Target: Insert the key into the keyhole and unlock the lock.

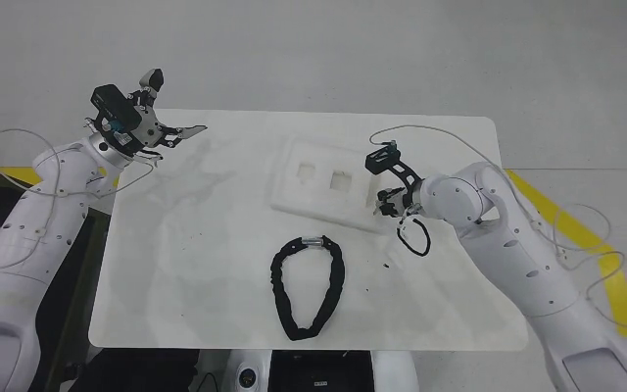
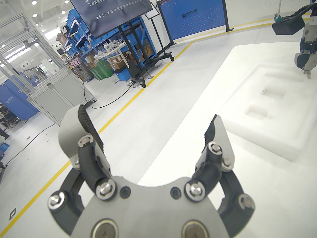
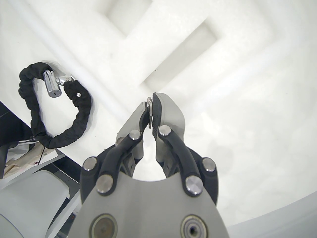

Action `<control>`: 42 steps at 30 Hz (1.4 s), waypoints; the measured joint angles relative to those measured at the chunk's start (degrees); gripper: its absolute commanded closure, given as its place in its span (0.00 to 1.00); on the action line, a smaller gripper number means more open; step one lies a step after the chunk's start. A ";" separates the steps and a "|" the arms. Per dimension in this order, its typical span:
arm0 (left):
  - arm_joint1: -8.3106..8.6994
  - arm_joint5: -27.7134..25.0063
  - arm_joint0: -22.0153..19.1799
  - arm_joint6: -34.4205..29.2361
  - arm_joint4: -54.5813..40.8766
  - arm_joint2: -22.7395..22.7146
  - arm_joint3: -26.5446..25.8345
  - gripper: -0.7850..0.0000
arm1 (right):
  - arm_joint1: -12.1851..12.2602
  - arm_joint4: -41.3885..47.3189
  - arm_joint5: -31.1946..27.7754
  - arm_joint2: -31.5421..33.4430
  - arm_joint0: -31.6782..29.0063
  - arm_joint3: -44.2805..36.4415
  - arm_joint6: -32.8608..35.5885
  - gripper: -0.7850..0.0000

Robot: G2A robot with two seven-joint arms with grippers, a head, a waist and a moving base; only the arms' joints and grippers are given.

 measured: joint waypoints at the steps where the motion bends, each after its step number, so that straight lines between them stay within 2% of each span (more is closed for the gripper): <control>1: 0.00 0.00 0.00 0.00 0.00 0.00 0.00 0.00 | -0.01 -0.09 0.00 -0.02 0.01 0.00 0.02 1.00; 20: 0.00 0.00 0.00 0.00 0.00 0.00 0.00 0.00 | 0.56 -11.14 -1.34 0.61 0.81 -4.71 1.40 1.00; 24: 0.00 0.00 0.00 0.00 0.00 0.00 0.00 0.00 | 0.64 -11.19 -1.12 1.43 0.32 -5.82 1.22 1.00; 30: 0.00 0.00 0.00 0.00 0.00 0.00 0.00 0.00 | 1.13 -6.34 -1.86 5.86 -1.72 -8.54 -1.63 1.00; 38: 0.00 0.00 0.00 0.00 0.00 0.00 0.00 0.00 | 1.89 5.16 -8.03 12.11 -8.66 -10.51 -10.42 1.00; 42: 0.00 0.00 0.00 0.00 0.00 0.00 0.00 0.00 | 2.25 9.29 -10.88 14.42 -11.16 -11.61 -12.62 1.00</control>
